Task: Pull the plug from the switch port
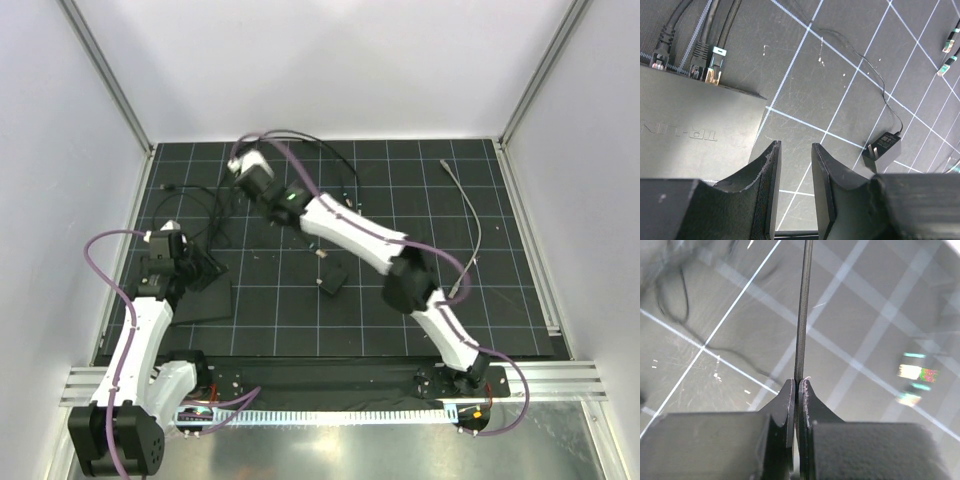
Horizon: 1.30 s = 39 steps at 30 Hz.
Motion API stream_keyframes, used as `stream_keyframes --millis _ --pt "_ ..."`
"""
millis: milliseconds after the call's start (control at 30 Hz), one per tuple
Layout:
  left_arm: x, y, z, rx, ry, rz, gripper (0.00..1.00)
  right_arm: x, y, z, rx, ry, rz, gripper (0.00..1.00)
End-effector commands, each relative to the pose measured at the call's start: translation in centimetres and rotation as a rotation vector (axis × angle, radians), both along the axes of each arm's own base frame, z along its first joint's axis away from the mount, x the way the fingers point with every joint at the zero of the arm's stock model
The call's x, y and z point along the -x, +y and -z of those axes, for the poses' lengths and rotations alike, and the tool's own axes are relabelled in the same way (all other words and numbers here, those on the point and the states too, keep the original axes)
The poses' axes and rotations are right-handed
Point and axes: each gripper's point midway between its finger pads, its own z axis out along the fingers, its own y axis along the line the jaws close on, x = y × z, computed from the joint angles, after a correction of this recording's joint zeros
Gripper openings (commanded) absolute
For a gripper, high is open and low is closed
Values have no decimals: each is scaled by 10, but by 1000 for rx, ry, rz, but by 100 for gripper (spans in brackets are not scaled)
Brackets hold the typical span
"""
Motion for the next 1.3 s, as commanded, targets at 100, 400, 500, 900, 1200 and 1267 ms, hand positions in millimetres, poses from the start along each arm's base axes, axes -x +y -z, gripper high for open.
stream_keyframes --millis 100,400,500,900,1200,1267 --pt "-3 -2 -8 9 -39 3 35 10 -114 -154 5 -186 149 1" --pt "-6 -3 -11 21 -34 1 35 -9 -329 -122 26 -139 638 1" --pt "-7 -5 -11 26 -29 10 35 -7 -388 -85 -42 -69 773 1" --pt "-8 -3 -8 13 0 17 35 23 -416 43 -351 252 893 5" --pt "6 56 1 -193 172 -268 36 -19 -339 -1 -209 153 717 64" --pt "17 77 5 -252 233 -364 36 -31 -294 -21 -249 135 617 71"
